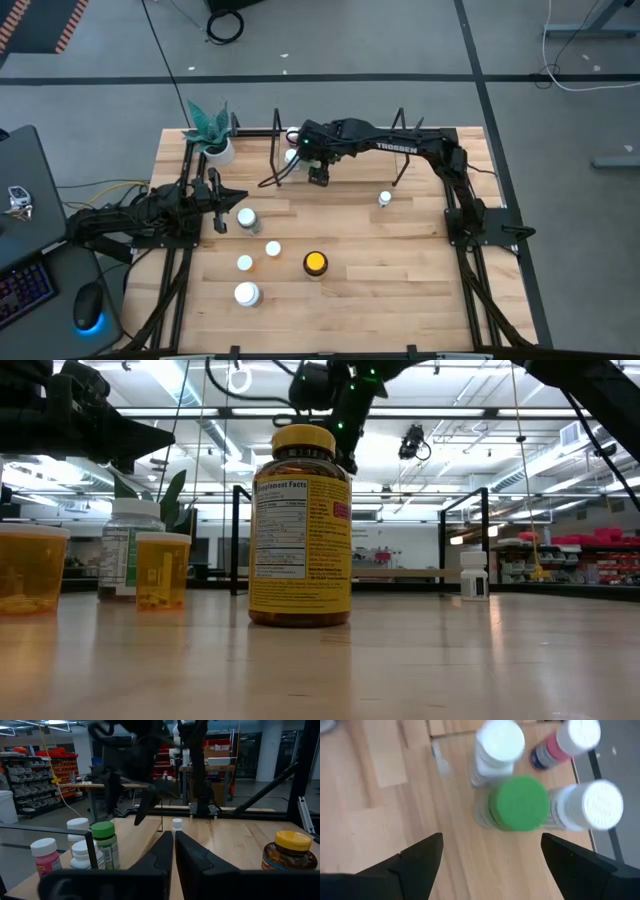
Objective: Pick and place medicine bottles onto shelf by color
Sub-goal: Put the green pill bottle on the shelf
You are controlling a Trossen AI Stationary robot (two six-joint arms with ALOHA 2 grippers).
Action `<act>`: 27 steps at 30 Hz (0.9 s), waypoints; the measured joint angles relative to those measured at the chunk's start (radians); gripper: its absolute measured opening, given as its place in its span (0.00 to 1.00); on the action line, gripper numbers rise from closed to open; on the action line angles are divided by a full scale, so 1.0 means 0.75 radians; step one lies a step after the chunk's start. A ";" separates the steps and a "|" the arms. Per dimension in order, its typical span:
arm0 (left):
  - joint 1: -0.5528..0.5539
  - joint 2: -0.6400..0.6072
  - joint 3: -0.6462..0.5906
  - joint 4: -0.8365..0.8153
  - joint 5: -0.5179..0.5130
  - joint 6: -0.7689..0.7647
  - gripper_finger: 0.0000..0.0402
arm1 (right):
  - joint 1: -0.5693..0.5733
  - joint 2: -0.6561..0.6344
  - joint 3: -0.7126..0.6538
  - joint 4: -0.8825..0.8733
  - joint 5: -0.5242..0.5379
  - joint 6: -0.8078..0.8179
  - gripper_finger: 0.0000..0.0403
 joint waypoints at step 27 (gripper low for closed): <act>-0.001 0.000 0.000 0.000 0.000 0.000 0.07 | -0.029 -0.001 0.065 0.226 -0.055 -0.265 0.86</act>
